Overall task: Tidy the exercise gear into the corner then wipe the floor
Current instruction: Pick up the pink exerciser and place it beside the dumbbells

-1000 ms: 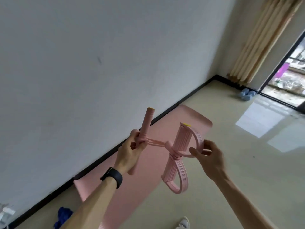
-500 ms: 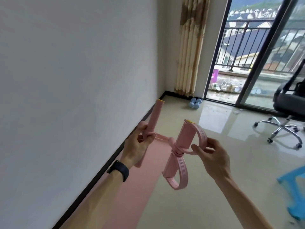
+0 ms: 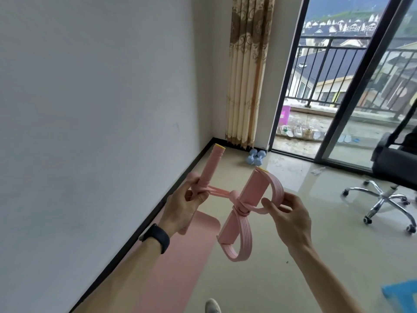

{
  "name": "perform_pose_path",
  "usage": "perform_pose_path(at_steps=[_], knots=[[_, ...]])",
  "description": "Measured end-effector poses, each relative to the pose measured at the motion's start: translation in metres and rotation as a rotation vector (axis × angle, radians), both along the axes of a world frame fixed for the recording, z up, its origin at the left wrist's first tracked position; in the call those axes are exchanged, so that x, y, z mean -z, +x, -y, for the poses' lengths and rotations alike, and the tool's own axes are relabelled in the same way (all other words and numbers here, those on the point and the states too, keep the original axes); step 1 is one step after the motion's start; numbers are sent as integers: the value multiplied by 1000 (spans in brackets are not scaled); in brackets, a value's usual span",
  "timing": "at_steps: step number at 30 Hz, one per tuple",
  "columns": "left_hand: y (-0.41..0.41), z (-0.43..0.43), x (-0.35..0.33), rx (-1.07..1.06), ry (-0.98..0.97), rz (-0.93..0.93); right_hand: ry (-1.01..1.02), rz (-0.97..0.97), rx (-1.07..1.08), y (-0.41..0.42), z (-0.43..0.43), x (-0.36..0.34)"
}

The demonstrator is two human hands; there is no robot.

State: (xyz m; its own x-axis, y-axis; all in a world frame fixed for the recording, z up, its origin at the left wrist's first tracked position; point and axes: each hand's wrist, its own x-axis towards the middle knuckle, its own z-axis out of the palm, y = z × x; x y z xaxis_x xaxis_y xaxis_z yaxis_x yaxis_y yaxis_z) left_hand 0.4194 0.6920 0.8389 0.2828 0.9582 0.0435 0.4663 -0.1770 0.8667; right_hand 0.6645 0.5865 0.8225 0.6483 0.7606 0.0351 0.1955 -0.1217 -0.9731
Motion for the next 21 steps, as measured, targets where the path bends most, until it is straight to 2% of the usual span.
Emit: perform_pose_path(at_steps=[10, 15, 21], knots=[[131, -231, 20, 52, -2, 12, -59, -28, 34, 115, -208, 9], [202, -321, 26, 157, -3, -20, -72, -50, 76, 175, -291, 11], [298, -420, 61, 165, -33, -43, -117, -104, 43, 258, -402, 36]])
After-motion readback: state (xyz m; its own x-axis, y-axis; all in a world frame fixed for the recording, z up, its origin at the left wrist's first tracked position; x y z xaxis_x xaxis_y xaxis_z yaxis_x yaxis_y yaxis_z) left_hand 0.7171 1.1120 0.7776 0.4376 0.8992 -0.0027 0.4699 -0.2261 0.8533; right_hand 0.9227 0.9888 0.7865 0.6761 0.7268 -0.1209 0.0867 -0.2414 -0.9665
